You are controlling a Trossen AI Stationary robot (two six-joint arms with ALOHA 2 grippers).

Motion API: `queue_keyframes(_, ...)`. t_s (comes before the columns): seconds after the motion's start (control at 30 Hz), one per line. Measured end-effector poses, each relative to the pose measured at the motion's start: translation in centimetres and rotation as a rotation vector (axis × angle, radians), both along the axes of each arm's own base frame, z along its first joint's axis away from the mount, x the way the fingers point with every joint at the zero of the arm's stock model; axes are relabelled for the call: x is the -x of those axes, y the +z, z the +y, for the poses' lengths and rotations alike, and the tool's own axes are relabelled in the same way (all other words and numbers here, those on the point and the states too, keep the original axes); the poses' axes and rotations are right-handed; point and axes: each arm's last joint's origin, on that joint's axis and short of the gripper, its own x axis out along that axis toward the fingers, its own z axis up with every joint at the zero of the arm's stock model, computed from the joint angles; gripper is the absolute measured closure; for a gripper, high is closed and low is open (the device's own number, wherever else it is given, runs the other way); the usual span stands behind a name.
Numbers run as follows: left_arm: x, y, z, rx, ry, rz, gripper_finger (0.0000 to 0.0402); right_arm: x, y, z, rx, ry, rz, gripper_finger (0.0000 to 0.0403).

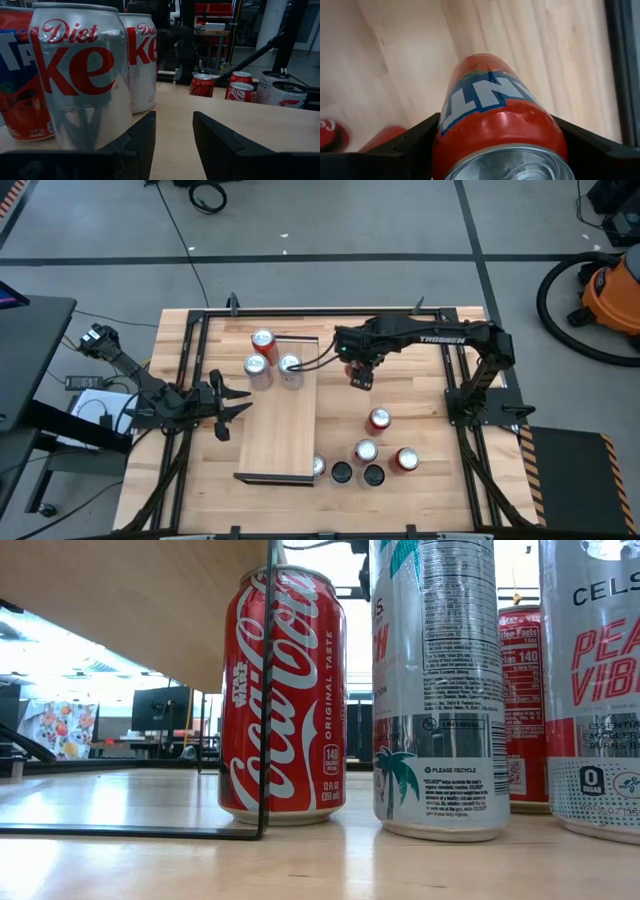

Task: Place canned beverage on shelf
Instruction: Put the orange soda can on the shelf aligned with the other orange soda can

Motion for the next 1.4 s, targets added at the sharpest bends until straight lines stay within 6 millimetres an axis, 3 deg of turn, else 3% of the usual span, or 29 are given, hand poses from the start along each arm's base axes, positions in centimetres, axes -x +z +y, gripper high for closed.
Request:
queue_keyframes(0.2,0.0,0.2,0.0,-0.002,0.001,-0.018,0.0262,-1.9,-3.3,-0.8,-0.034,0.028,0.108,0.0084)
queue_keyframes(0.47,0.0,0.3,0.0,-0.006,0.004,-0.024,0.0262,-4.1,-6.4,-3.5,-0.053,0.075,0.192,0.0084)
queue_keyframes(0.7,0.0,0.3,0.0,-0.007,0.006,-0.022,0.0262,-4.5,-6.8,-3.5,-0.055,0.155,0.192,0.0081)
queue_keyframes(1.2,0.0,0.2,0.0,0.017,0.006,-0.022,0.0262,-5.4,-6.9,0.0,-0.007,0.319,0.206,0.0078)
queue_keyframes(1.4,0.0,0.2,0.0,0.017,0.006,-0.021,0.0262,-5.6,-6.9,0.0,-0.019,0.298,0.181,0.0047)
